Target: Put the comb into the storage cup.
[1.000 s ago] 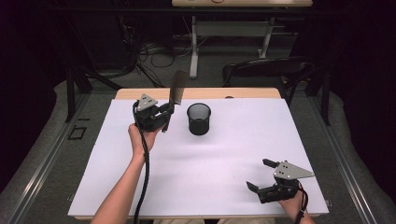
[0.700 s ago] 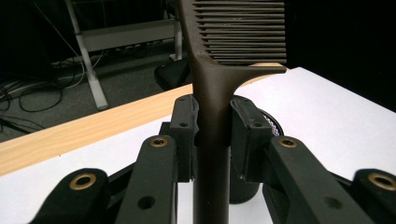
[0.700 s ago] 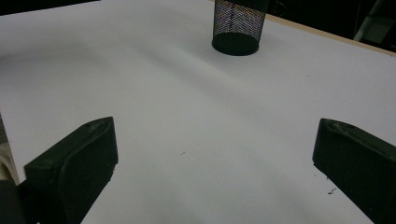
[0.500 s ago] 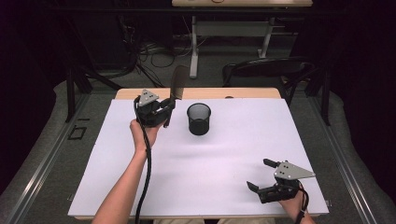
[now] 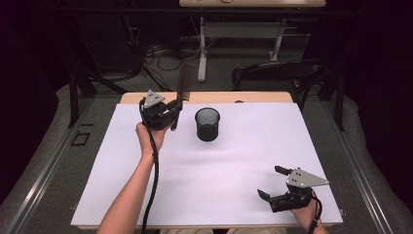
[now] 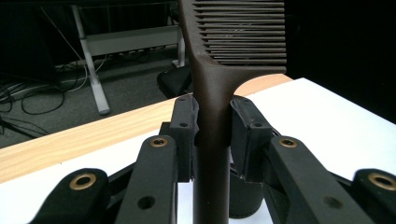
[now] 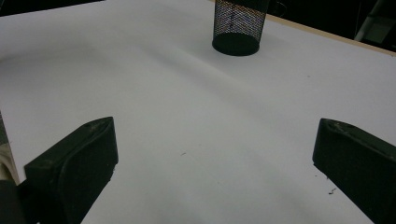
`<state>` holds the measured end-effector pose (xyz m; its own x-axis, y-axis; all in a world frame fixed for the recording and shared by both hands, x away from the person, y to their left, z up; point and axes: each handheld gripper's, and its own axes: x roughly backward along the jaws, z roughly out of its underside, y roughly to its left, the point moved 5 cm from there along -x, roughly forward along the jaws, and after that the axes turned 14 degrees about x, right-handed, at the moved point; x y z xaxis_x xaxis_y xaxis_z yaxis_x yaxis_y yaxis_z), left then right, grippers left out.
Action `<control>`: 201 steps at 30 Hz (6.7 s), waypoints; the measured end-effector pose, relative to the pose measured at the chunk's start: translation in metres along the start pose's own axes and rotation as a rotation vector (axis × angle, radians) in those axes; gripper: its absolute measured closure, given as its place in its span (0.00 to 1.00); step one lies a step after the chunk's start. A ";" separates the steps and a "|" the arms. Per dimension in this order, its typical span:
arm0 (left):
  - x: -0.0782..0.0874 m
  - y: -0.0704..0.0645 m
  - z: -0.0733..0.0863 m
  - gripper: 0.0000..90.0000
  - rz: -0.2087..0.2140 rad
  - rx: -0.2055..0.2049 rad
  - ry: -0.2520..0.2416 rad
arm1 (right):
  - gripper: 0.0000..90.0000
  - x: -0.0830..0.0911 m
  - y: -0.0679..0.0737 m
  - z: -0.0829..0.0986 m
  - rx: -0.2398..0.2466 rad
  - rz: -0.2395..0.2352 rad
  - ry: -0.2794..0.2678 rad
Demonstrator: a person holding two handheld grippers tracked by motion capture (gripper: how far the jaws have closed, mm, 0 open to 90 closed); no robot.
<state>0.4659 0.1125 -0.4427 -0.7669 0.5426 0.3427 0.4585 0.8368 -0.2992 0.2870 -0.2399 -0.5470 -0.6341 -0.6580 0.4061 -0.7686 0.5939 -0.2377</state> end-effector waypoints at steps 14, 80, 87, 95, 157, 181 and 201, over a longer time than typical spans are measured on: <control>-0.007 -0.003 -0.006 0.80 -0.001 0.008 -0.023 | 0.00 0.000 -0.001 0.000 -0.003 0.001 0.000; -0.040 -0.023 -0.018 0.80 0.068 0.027 -0.125 | 0.00 0.001 -0.001 0.001 -0.005 0.002 -0.005; -0.045 -0.025 -0.017 0.80 0.088 0.036 -0.134 | 0.00 0.000 -0.001 0.000 -0.006 0.001 -0.005; -0.049 -0.027 -0.017 0.80 0.092 0.038 -0.143 | 0.00 0.001 -0.002 0.001 -0.005 0.002 -0.005; -0.080 -0.039 -0.006 0.80 0.163 0.058 -0.210 | 0.00 0.001 -0.002 0.001 -0.005 -0.002 -0.002; -0.089 -0.035 0.000 0.80 0.164 0.072 -0.219 | 0.00 0.001 -0.002 0.001 -0.008 -0.004 -0.001; -0.095 -0.032 0.007 0.80 0.163 0.088 -0.211 | 0.00 0.001 -0.003 0.001 -0.009 -0.003 0.002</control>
<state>0.5211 0.0340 -0.4721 -0.7671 0.6346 0.0936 0.5494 0.7253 -0.4149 0.2882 -0.2427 -0.5469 -0.6317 -0.6587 0.4087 -0.7696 0.5963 -0.2283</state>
